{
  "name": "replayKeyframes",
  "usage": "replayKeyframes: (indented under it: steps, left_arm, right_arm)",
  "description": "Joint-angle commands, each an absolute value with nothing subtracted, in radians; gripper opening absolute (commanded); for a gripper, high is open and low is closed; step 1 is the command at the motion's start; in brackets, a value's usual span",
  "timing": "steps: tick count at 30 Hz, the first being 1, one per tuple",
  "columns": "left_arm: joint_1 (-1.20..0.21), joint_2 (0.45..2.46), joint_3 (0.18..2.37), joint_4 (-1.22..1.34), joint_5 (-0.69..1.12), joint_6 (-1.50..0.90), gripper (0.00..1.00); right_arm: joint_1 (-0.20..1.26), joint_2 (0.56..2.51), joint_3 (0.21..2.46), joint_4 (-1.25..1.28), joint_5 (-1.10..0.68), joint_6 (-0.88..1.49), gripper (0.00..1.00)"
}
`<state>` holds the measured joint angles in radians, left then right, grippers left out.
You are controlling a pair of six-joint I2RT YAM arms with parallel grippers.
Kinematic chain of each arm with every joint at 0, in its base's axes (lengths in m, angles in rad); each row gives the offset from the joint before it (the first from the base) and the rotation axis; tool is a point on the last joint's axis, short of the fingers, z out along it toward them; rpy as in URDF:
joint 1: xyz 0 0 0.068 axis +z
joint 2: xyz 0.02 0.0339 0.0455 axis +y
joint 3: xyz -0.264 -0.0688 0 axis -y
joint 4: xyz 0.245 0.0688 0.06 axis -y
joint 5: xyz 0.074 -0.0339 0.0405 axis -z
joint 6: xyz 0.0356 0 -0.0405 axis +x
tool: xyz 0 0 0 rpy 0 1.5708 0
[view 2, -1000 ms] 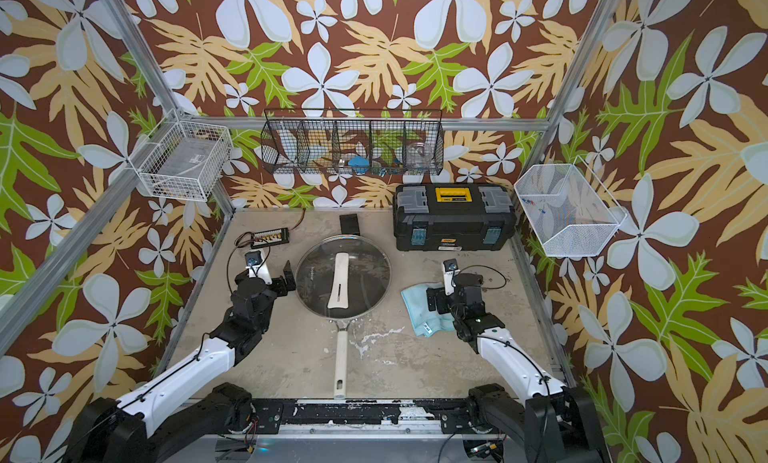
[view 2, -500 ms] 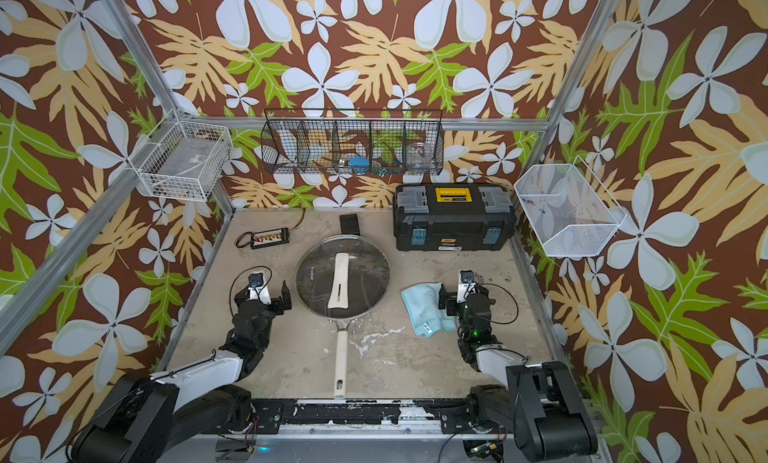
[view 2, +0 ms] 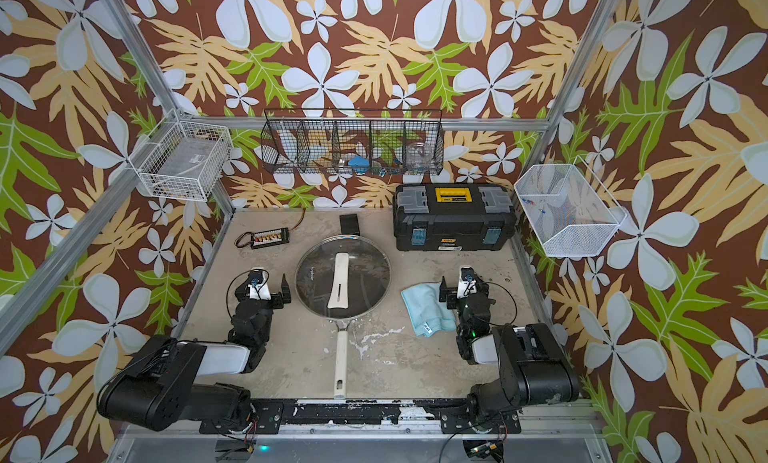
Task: Wipe the pot lid with a cloth
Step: Reset both arms
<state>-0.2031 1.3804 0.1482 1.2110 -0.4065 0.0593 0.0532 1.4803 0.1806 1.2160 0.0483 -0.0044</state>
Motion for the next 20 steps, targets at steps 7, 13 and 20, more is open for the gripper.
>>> replayKeyframes:
  steps: [7,13,20]
  left_arm:
    - [-0.156,1.444,0.082,1.421,-0.273,0.023,1.0]
    - [-0.155,1.439,0.089,1.399,-0.263,0.021,1.0]
    - [-0.156,1.442,0.087,1.411,-0.274,0.017,1.0]
  right_arm:
    - [0.052,1.482,0.186,1.248,0.04,-0.006,1.0]
    - [0.042,1.483,0.197,1.229,0.024,0.0,1.0]
    - [0.034,1.48,0.193,1.231,0.02,0.006,1.0]
